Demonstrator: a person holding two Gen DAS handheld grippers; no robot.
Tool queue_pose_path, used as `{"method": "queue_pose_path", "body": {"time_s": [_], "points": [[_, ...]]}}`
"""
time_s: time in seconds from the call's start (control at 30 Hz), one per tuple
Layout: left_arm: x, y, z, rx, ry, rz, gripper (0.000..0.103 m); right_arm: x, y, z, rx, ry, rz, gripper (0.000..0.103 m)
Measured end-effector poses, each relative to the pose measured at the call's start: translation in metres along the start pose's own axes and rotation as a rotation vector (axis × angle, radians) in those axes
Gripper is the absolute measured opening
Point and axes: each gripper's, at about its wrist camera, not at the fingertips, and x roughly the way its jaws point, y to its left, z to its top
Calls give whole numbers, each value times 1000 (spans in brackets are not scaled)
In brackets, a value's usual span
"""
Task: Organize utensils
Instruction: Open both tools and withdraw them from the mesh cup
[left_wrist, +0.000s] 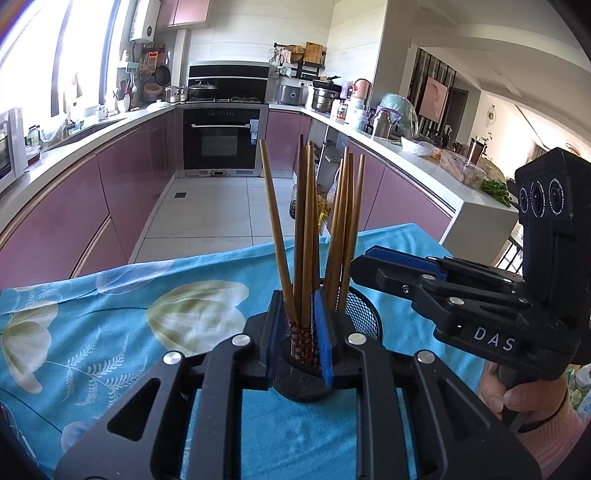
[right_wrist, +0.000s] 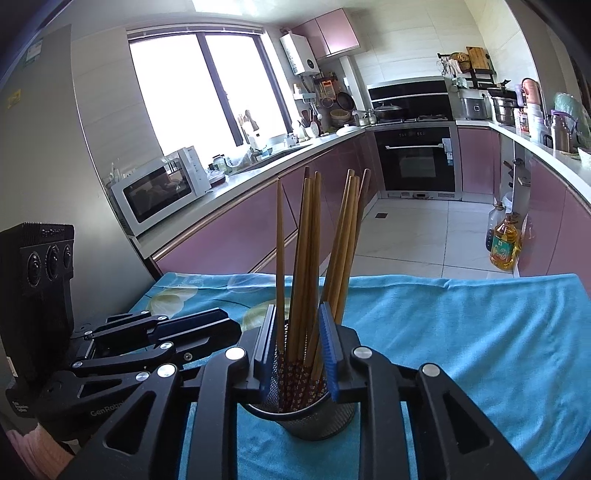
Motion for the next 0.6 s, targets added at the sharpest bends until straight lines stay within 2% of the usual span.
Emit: {"method": "queue_pose_path", "body": {"time_s": [0.1,0.27,0.33,0.4,0.43,0.47,0.5,0.6], "points": [[-12,4,-6,-13,-36,17,35,-9,5,-4,-23,-20,-20,40],[-37,12,-20,-39,-106,67,56,-28,13,-14,-63,-63,-64,59],[-48,13,-28,-39,-137,95,70,-35,17,-20,-83,-82,-94,68],[-58,13,-36,-39,-168,119,79,-41,21,-28,-106,-104,-124,80],[-63,14,-41,-41,-183,129,90,-44,23,-33,-117,-119,-135,88],[-69,15,-46,-47,-201,139,96,-46,26,-37,-130,-131,-151,91],[-75,16,-52,-55,-229,153,98,-49,29,-42,-144,-147,-171,97],[-92,19,-65,-64,-269,170,98,-57,35,-55,-171,-185,-200,97]]}}
